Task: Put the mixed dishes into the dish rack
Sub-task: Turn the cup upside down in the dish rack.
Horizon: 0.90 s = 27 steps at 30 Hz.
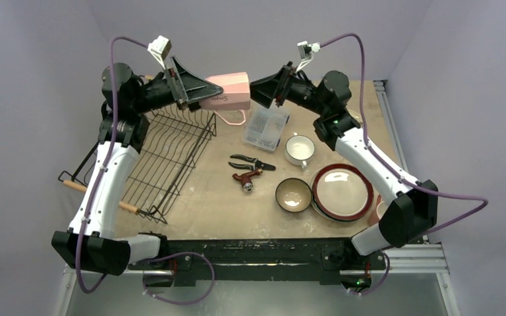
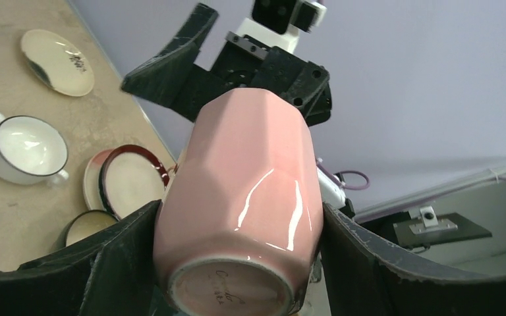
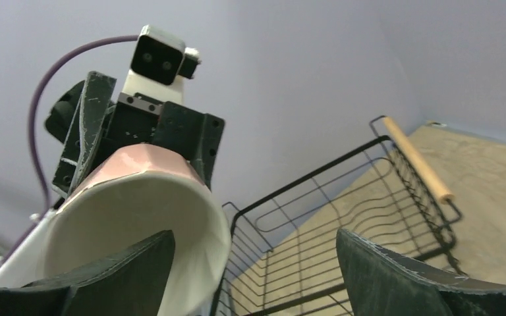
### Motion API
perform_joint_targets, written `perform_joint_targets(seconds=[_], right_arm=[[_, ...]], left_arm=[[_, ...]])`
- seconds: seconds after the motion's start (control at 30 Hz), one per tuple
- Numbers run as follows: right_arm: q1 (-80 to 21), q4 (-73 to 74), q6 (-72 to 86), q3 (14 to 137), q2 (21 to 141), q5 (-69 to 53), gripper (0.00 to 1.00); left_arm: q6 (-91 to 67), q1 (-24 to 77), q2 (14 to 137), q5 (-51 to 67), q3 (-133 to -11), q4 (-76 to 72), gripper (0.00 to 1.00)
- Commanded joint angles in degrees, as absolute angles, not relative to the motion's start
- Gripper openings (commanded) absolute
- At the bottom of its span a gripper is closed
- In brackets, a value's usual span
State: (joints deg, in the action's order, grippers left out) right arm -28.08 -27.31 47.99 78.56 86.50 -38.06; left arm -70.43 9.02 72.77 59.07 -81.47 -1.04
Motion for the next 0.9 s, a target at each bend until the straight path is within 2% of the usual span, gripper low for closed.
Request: perform_joint_targets(seconds=[0.0, 0.13, 0.27, 0.37, 0.47, 0.67, 0.87], right_arm=[[-25.4, -14.6, 40.5, 79.4, 81.2, -31.1, 0.98], [-23.3, 1.6, 35.2, 83.5, 81.3, -23.8, 0.99], [-22.9, 17.7, 28.4, 88.8, 82.3, -13.5, 0.99], [-22.5, 21.4, 26.4, 88.0, 81.7, -10.4, 0.99], [-22.3, 21.8, 26.5, 86.0, 80.8, -10.4, 0.99], [-22.0, 25.3, 25.9, 85.4, 80.6, -9.9, 0.99], [-22.0, 28.0, 25.1, 84.5, 78.6, -10.1, 0.99]], left_arm=[[-64.5, 4.9, 67.3, 54.3, -84.1, 10.4, 0.0], [-48.3, 2.5, 66.8, 43.4, -92.8, 38.6, 0.0], [-36.1, 2.4, 68.5, 16.7, -103.6, 69.5, 0.0], [-34.7, 2.0, 68.8, -1.1, -105.0, 80.9, 0.0], [-33.4, 2.0, 67.6, -11.7, -101.3, 83.8, 0.0], [-32.5, 1.7, 63.1, -23.4, -88.7, 79.2, 0.0], [-32.7, -2.5, 63.8, -24.4, -79.5, 70.1, 0.0]])
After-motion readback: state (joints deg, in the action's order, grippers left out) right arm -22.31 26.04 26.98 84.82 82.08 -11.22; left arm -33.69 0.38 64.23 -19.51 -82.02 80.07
